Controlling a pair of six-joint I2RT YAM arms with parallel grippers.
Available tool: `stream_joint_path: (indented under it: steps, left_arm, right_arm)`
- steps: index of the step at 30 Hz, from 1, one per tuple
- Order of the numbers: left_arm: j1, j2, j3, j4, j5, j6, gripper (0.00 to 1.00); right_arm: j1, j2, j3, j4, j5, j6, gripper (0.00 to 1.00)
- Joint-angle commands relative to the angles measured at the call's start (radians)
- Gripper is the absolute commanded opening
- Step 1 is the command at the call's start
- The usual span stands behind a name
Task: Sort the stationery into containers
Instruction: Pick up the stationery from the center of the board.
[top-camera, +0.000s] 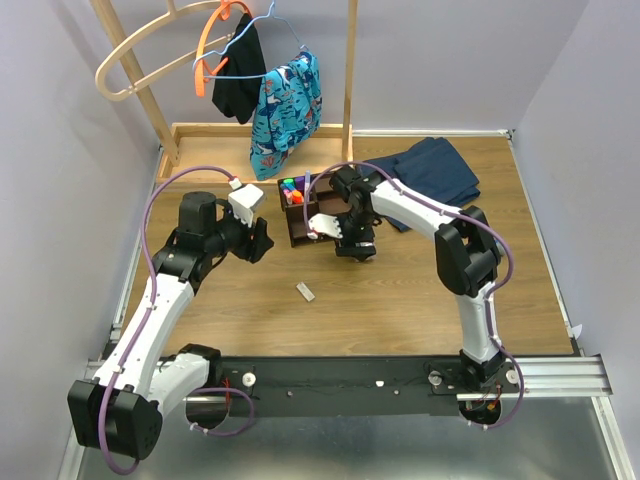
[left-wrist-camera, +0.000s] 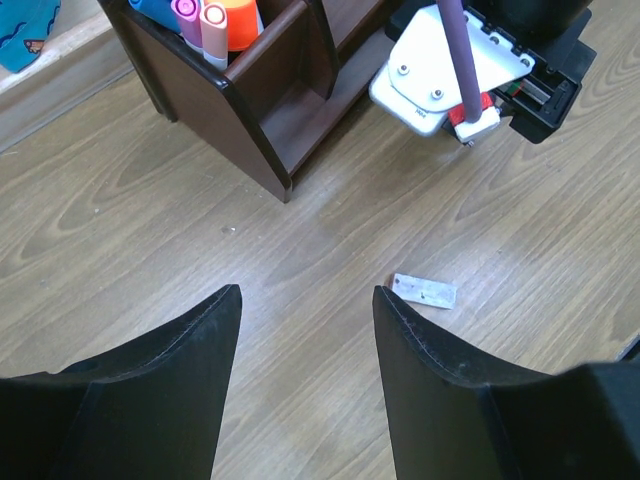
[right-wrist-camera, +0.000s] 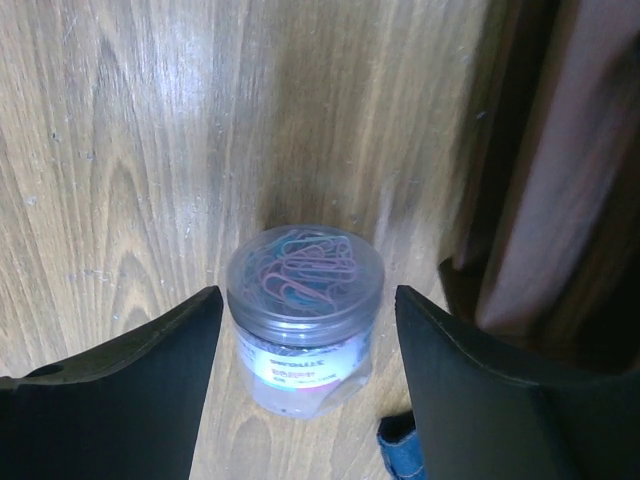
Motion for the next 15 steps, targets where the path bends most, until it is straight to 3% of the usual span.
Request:
stream_joint_path:
  steps: [1,9,15]
  left_arm:
    - [0.007,0.002,-0.008,0.035,0.028,-0.019,0.64]
    - [0.008,0.010,0.002,0.041,0.037,-0.025,0.64]
    - [0.008,0.008,0.018,0.033,0.046,-0.024,0.64]
  right_arm:
    - [0.011,0.007,-0.030,-0.003,0.029,0.017,0.72]
    - [0.021,0.010,0.004,-0.013,-0.027,0.095,0.55]
    - [0.021,-0.115,0.039,-0.015,-0.125,0.185,0.54]
